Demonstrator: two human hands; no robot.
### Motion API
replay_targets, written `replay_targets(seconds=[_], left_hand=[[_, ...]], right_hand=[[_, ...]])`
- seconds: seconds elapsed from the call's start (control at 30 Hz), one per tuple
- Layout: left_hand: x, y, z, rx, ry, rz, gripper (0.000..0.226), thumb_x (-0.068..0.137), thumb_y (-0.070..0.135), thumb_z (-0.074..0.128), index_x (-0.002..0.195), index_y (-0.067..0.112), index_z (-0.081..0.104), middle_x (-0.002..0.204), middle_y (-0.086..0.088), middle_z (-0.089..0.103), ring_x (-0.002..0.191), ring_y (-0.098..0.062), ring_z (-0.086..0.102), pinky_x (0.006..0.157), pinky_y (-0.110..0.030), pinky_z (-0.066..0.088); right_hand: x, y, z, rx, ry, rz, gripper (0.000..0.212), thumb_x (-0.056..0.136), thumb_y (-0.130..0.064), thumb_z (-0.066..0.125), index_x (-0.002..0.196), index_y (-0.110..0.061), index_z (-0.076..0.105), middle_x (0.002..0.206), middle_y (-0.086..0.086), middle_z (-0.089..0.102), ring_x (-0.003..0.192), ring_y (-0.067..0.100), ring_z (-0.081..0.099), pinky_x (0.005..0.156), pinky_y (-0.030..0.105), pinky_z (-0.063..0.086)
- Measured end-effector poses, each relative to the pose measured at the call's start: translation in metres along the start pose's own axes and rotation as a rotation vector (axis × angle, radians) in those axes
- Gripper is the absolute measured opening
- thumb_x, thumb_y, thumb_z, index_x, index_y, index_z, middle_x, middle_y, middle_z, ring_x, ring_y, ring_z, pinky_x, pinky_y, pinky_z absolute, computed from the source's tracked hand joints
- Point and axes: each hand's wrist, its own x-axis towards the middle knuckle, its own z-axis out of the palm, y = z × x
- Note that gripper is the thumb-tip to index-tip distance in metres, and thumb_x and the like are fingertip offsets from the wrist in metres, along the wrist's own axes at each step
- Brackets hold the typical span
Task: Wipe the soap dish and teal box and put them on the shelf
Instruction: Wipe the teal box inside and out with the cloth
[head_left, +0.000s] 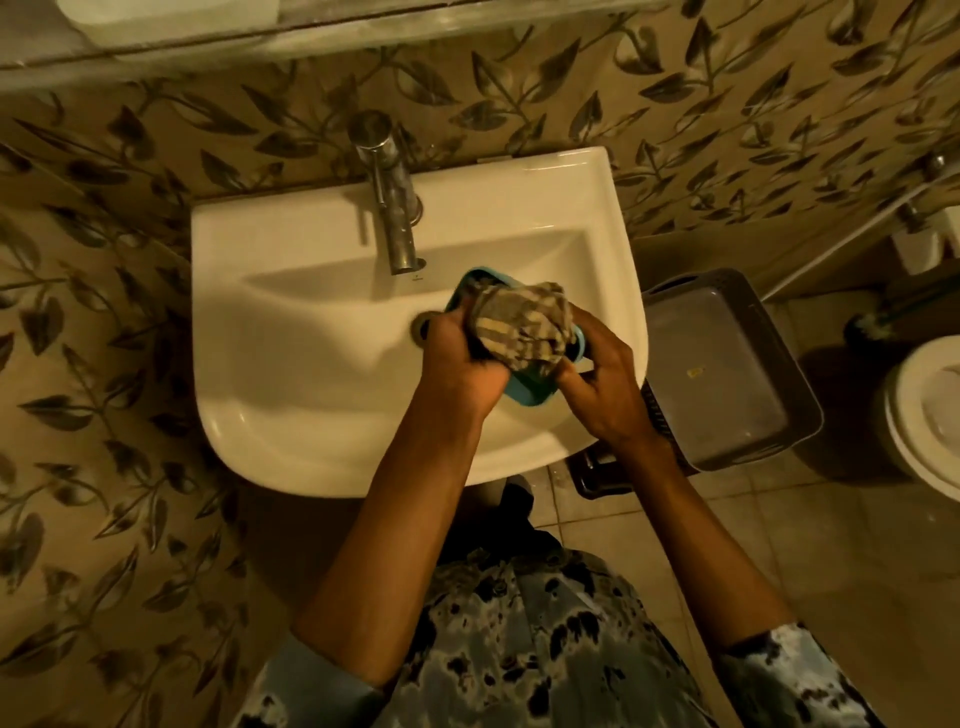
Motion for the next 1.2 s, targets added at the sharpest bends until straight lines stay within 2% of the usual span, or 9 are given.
replay_targets(seconds=[0.1, 0.27, 0.43, 0.5, 0.63, 0.77, 0.93, 1.03, 1.2], left_hand=[[-0.009, 0.001, 0.001, 0.326, 0.058, 0.091, 0.032, 0.1, 0.021, 0.039, 0.117, 0.001, 0.057, 0.116, -0.023, 0.061, 0.105, -0.034, 0.061, 0.104, -0.05, 0.042], [-0.016, 0.016, -0.006, 1.126, 0.065, 0.711, 0.026, 0.091, 0.009, 0.057, 0.117, 0.006, 0.061, 0.108, -0.012, 0.069, 0.096, -0.025, 0.068, 0.087, -0.044, 0.057], [-0.007, 0.045, -0.005, 1.334, -0.112, 1.144, 0.029, 0.089, -0.001, 0.051, 0.115, 0.001, 0.061, 0.107, -0.001, 0.064, 0.099, 0.0, 0.063, 0.09, -0.019, 0.051], [-0.004, 0.048, -0.008, 1.459, -0.259, 1.237, 0.033, 0.087, 0.001, 0.048, 0.116, 0.006, 0.063, 0.111, -0.007, 0.064, 0.1, -0.007, 0.061, 0.091, -0.018, 0.049], [0.006, 0.03, -0.022, 2.212, -0.528, 1.104, 0.038, 0.09, 0.009, 0.051, 0.125, 0.02, 0.06, 0.129, -0.011, 0.057, 0.111, -0.025, 0.052, 0.092, -0.036, 0.05], [0.016, 0.023, -0.03, 2.368, -0.289, 0.848, 0.046, 0.092, 0.018, 0.056, 0.135, 0.033, 0.048, 0.145, -0.004, 0.04, 0.123, -0.027, 0.049, 0.1, -0.045, 0.046], [0.004, 0.003, -0.035, 2.557, -0.132, 0.983, 0.034, 0.088, 0.01, 0.055, 0.122, 0.012, 0.057, 0.122, -0.014, 0.057, 0.111, -0.03, 0.053, 0.089, -0.042, 0.051], [0.004, -0.007, -0.026, 2.467, -0.096, 0.838, 0.03, 0.087, 0.013, 0.056, 0.117, 0.009, 0.059, 0.117, -0.013, 0.063, 0.11, -0.029, 0.056, 0.093, -0.039, 0.049], [0.004, 0.023, -0.021, 1.7, -0.318, 0.414, 0.033, 0.091, -0.004, 0.044, 0.116, 0.005, 0.064, 0.107, -0.011, 0.065, 0.088, -0.012, 0.059, 0.069, -0.013, 0.049]], right_hand=[[-0.007, 0.001, -0.007, 0.069, 0.054, 0.08, 0.048, 0.086, -0.036, 0.054, 0.132, -0.023, 0.052, 0.123, -0.009, 0.062, 0.111, 0.0, 0.059, 0.082, 0.009, 0.048], [-0.01, -0.011, -0.024, 0.032, 0.058, 0.148, 0.029, 0.092, -0.041, 0.044, 0.118, -0.038, 0.057, 0.103, -0.028, 0.064, 0.1, 0.002, 0.064, 0.069, 0.024, 0.059], [0.004, -0.02, -0.038, -0.087, 0.1, 0.217, 0.03, 0.089, -0.046, 0.042, 0.11, -0.034, 0.06, 0.093, -0.021, 0.067, 0.091, 0.003, 0.066, 0.071, 0.027, 0.06], [0.009, -0.023, -0.04, -0.138, 0.095, 0.176, 0.038, 0.09, -0.046, 0.04, 0.112, -0.024, 0.061, 0.095, -0.008, 0.069, 0.089, 0.008, 0.066, 0.073, 0.026, 0.059], [0.019, -0.03, -0.037, -0.193, 0.099, 0.104, 0.037, 0.092, -0.041, 0.04, 0.111, -0.018, 0.063, 0.093, 0.0, 0.069, 0.084, 0.009, 0.065, 0.066, 0.021, 0.056], [0.023, -0.035, -0.038, -0.208, 0.16, 0.113, 0.035, 0.093, -0.035, 0.04, 0.108, -0.014, 0.064, 0.089, 0.0, 0.067, 0.076, 0.001, 0.063, 0.064, 0.011, 0.051], [0.035, -0.041, -0.031, -0.198, 0.239, 0.057, 0.042, 0.091, -0.037, 0.038, 0.106, -0.009, 0.066, 0.092, 0.004, 0.069, 0.079, 0.01, 0.065, 0.067, 0.015, 0.053], [0.04, -0.04, -0.019, -0.227, 0.257, 0.012, 0.041, 0.089, -0.037, 0.038, 0.102, -0.009, 0.066, 0.083, 0.001, 0.066, 0.074, 0.015, 0.064, 0.061, 0.02, 0.055], [0.033, -0.02, -0.02, -0.299, 0.263, 0.039, 0.045, 0.088, -0.04, 0.04, 0.103, -0.006, 0.064, 0.086, 0.01, 0.068, 0.074, 0.02, 0.064, 0.062, 0.035, 0.057]])
